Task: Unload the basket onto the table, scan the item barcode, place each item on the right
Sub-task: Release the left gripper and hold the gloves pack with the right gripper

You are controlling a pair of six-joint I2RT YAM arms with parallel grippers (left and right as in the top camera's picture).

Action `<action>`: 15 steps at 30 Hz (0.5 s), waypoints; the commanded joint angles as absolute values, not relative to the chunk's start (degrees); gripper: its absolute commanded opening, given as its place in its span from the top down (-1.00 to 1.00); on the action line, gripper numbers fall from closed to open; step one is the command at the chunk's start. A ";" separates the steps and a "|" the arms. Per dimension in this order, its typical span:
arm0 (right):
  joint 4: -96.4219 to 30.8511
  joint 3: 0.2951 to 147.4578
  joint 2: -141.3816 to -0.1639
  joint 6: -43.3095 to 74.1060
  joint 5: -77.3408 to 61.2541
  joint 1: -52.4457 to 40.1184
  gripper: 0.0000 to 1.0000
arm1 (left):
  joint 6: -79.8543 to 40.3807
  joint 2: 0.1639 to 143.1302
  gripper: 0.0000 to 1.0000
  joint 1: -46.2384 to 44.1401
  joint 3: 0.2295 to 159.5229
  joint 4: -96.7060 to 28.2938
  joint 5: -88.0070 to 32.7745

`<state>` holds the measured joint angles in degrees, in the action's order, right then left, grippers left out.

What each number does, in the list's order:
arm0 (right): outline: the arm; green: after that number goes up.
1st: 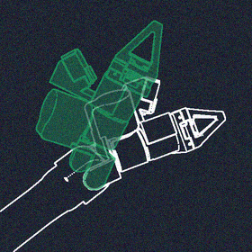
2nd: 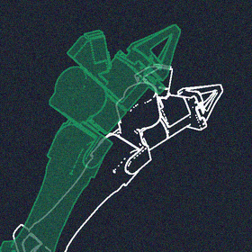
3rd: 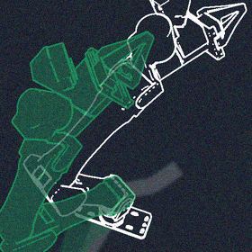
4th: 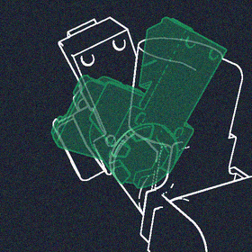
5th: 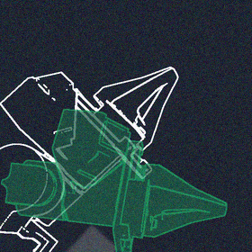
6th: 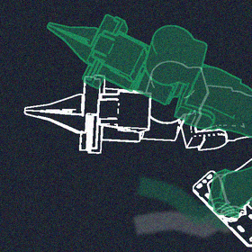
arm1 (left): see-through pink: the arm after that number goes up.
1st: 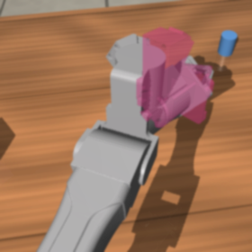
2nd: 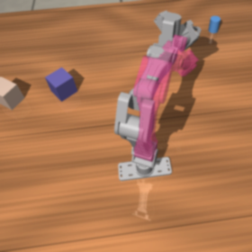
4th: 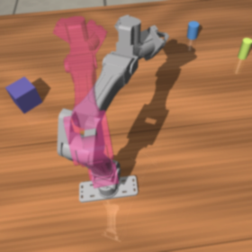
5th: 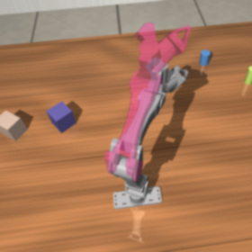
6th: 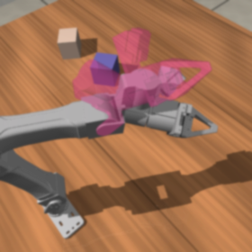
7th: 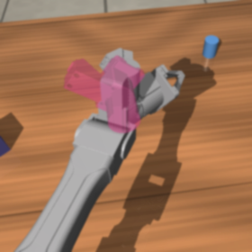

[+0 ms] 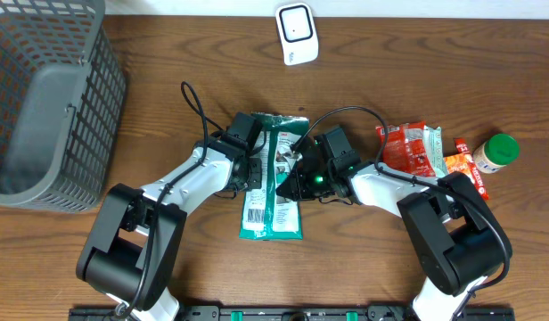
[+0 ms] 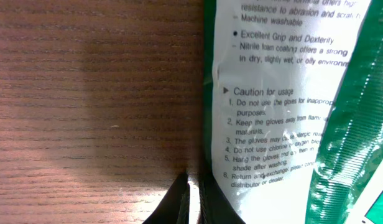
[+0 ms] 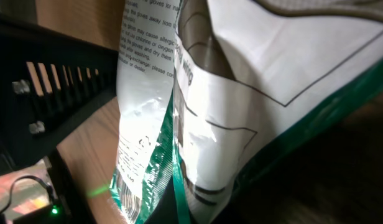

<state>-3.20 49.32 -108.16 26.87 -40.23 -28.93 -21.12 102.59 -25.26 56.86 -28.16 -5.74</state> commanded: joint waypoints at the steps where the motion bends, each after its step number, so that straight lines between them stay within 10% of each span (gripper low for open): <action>1: -4.23 48.90 -108.33 23.86 -40.47 -28.82 0.97 | -19.27 102.24 0.81 -25.34 55.09 -28.53 -6.85; 6: -9.23 49.04 -103.18 21.50 -36.42 -28.18 0.98 | -19.14 94.85 0.77 -22.81 55.11 -30.35 -0.62; 15: -30.41 53.84 -86.39 17.39 -22.74 -28.16 0.98 | -19.14 85.34 0.04 -11.70 55.09 -30.28 0.71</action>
<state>-25.15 50.61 -91.18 20.34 -30.44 -28.75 -19.64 85.71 -15.09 54.98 -30.04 -0.80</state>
